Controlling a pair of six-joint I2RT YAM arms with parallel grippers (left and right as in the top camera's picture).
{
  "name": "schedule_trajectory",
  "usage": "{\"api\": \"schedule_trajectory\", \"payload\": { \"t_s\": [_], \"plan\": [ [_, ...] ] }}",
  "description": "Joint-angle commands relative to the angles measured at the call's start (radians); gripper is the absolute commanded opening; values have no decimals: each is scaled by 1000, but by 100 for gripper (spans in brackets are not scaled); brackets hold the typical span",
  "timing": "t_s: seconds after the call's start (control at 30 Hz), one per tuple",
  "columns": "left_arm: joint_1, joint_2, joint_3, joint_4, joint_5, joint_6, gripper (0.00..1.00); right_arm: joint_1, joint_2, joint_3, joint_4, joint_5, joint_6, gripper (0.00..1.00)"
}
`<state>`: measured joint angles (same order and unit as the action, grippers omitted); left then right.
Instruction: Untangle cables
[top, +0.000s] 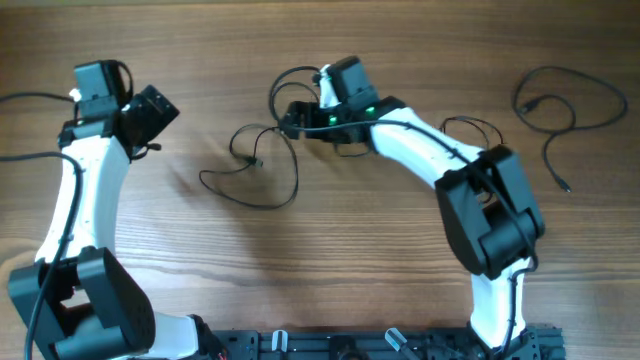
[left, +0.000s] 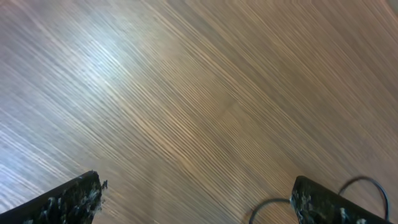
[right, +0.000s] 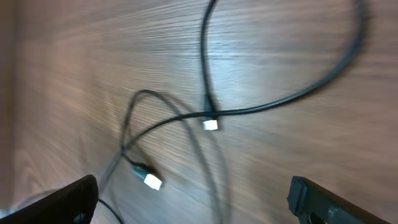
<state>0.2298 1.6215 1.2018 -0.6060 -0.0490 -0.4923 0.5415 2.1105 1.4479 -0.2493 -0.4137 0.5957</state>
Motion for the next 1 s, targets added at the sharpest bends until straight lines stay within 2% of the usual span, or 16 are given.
{"api": "schedule_trajectory", "payload": {
  "t_s": [0.0,0.1,0.33,0.5,0.77,0.97],
  "plan": [
    [27,11,5,2,-9,-13,100,80,18,3,23,176,223,99],
    [32,11,3,-1,-13,-13,100,152,18,3,32,323,243,99],
    [35,11,3,0,-13,-13,100,254,18,4,49,514,219,99],
    [34,11,3,0,-13,-13,100,264,19,23,76,526,172,100],
    [35,11,3,0,-13,-13,100,269,27,236,-175,550,52,99],
    [35,11,3,0,-13,-13,100,273,45,250,-221,549,30,100]
  ]
}}
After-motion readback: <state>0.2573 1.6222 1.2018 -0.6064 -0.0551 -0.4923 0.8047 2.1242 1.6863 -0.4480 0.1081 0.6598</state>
